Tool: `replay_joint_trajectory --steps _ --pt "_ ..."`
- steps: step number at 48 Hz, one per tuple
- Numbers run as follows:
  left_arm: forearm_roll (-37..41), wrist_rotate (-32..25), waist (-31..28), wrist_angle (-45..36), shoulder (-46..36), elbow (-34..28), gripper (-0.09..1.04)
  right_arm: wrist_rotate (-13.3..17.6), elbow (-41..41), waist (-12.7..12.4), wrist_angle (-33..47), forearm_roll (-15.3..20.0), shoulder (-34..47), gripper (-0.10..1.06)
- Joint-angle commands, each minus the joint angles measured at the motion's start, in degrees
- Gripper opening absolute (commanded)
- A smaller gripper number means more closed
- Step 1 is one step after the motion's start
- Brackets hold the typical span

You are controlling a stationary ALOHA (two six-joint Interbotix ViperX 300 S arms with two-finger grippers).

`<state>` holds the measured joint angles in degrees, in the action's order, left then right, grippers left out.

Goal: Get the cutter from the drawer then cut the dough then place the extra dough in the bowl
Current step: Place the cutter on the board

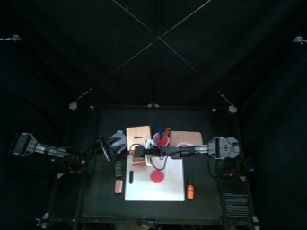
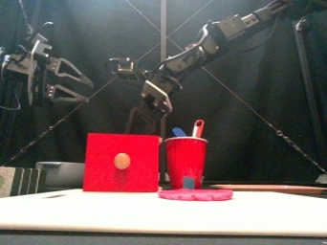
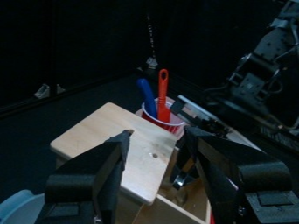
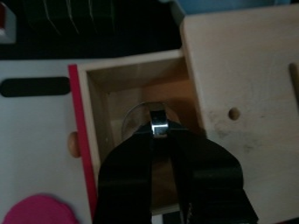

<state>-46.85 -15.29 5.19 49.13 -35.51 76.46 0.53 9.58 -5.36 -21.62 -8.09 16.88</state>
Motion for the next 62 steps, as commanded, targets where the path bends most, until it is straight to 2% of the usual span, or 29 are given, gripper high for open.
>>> replay_joint_trajectory --steps 1,17,30,34,46,56,62 --pt "-0.5 -0.2 0.0 0.3 -0.1 -0.6 0.87 -0.2 -2.7 1.1 -1.3 0.0 -5.1 0.47" --pt "-1.2 -0.2 -0.2 0.2 -0.1 -0.5 0.87 0.2 -2.5 1.8 -2.9 -2.1 -12.4 0.46" --pt "-3.2 -0.2 -0.3 -1.0 0.0 -0.1 0.87 1.4 9.7 2.7 -6.2 -0.7 -23.6 0.47" --pt "-3.3 -0.2 -0.4 -1.3 0.0 -0.2 0.87 2.9 14.7 4.0 -6.1 -0.5 -27.4 0.47" --pt "-3.4 -0.2 -3.1 -1.3 0.0 -0.5 0.87 10.7 30.2 8.3 -5.8 -1.3 -36.2 0.47" --pt "-3.3 -0.2 -4.9 -1.3 -0.1 -0.6 0.87 15.7 38.1 9.9 -4.2 -3.8 -36.6 0.47" --pt "-3.4 -0.2 -5.8 -1.3 -0.1 -0.9 0.87 17.1 40.3 10.6 -2.0 -5.8 -35.2 0.47"
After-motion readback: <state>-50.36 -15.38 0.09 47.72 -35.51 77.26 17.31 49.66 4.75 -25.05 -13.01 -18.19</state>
